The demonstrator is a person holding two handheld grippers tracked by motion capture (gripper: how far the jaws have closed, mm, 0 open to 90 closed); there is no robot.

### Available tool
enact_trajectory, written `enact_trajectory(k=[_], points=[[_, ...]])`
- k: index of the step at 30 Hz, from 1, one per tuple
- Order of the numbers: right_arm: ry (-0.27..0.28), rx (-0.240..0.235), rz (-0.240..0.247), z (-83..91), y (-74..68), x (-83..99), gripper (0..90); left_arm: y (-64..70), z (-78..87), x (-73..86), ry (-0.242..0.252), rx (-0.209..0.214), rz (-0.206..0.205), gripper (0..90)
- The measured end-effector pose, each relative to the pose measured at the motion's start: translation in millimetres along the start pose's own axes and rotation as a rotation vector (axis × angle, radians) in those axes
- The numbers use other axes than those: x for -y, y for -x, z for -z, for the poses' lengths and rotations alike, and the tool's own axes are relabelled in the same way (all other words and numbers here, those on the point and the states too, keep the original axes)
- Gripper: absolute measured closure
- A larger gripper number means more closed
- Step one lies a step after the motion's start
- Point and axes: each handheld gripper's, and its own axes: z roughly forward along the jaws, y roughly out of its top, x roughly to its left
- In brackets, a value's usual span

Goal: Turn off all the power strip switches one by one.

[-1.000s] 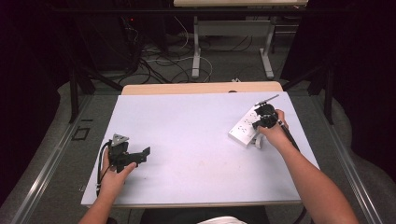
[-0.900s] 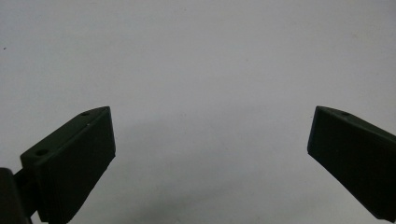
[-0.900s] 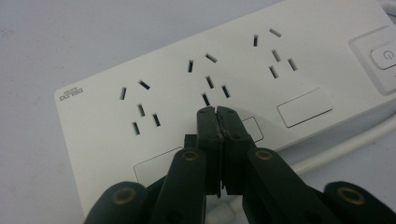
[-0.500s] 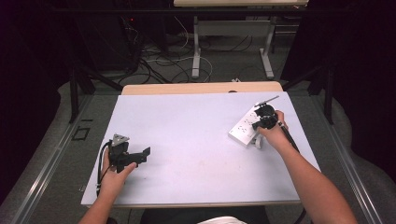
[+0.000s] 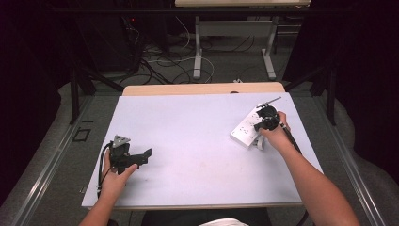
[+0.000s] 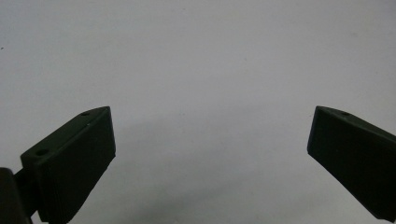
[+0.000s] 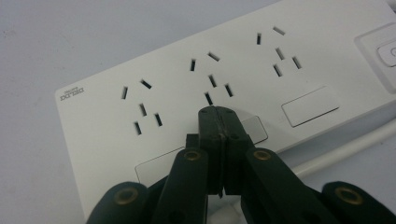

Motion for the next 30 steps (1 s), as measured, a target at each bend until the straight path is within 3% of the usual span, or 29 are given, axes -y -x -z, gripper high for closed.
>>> enact_trajectory(k=[14,16,21,22,30], points=[[-0.003,-0.006,-0.022,0.8,-5.4,-1.0,88.6,0.3,-0.9,0.2,0.001,0.0,-0.004,0.9],[0.006,-0.004,0.008,1.5,-4.9,-0.4,88.6,0.2,-1.0,0.4,0.002,-0.001,-0.003,0.9],[0.011,-0.012,-0.008,3.1,-10.7,-0.4,88.6,0.3,-0.9,0.5,0.003,-0.002,-0.002,0.9],[0.014,-0.018,0.016,3.7,-10.0,0.4,88.6,0.3,-1.1,0.4,0.005,-0.001,-0.003,0.9],[0.01,-0.029,0.036,6.4,-16.9,2.4,88.4,0.2,-1.1,0.4,0.004,-0.001,-0.003,1.0]])
